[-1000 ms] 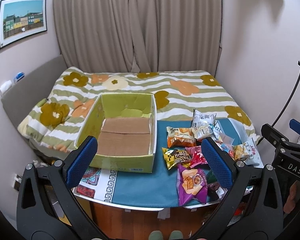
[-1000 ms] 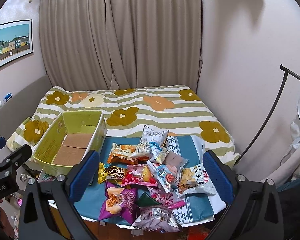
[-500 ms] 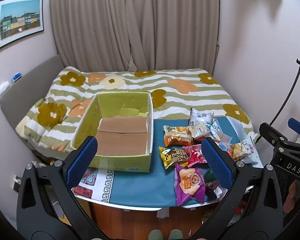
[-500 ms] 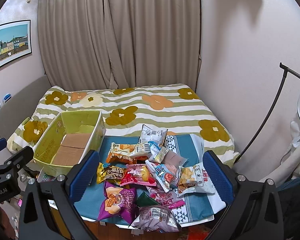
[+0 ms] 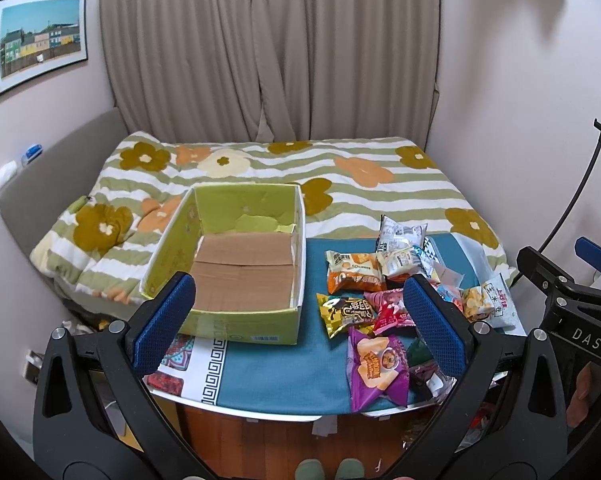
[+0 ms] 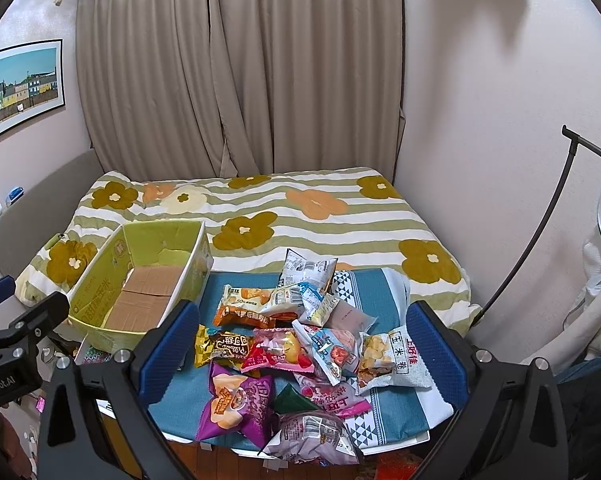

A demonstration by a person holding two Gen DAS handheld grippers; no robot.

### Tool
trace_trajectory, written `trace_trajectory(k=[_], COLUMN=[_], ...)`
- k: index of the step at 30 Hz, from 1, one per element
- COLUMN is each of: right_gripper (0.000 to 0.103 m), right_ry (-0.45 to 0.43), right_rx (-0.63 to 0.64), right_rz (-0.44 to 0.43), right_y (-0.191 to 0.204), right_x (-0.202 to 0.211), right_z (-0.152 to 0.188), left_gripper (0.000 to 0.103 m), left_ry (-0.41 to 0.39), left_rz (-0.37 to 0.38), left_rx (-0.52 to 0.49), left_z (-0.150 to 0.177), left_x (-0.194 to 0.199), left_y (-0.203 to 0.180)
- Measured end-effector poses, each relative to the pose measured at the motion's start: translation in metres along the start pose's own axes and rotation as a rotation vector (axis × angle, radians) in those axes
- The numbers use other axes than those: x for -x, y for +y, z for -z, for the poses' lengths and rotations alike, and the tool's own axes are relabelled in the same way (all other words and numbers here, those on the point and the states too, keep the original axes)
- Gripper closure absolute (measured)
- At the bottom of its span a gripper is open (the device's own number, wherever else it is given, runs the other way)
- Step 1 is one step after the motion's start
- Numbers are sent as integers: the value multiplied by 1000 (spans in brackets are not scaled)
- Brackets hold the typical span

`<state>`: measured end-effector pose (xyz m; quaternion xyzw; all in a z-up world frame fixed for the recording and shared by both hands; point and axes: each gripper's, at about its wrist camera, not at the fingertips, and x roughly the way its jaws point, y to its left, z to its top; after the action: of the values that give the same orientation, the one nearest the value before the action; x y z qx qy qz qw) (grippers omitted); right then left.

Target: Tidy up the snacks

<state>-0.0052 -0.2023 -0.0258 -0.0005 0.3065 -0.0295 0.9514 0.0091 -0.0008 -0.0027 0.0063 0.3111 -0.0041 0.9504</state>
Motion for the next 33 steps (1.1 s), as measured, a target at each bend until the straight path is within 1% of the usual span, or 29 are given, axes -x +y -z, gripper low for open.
trace_trajectory(k=[23,29,33], right_gripper=[0,0,0], right_ry=[4,43,84], right_rx=[-3,-20,-48], right_rz=[-1,24,50], right_y=[0,-7,-21], right_x=[-1,-1,-5], right_z=[4,4,9], left_gripper=[0,0,0], left_ry=[5,61,118], left_rz=[9,44,97], left_rx=[4,-4,-16], left_z=[3,-2,0], left_x=[-5,-18,-40], left_y=[-4,-8,-9])
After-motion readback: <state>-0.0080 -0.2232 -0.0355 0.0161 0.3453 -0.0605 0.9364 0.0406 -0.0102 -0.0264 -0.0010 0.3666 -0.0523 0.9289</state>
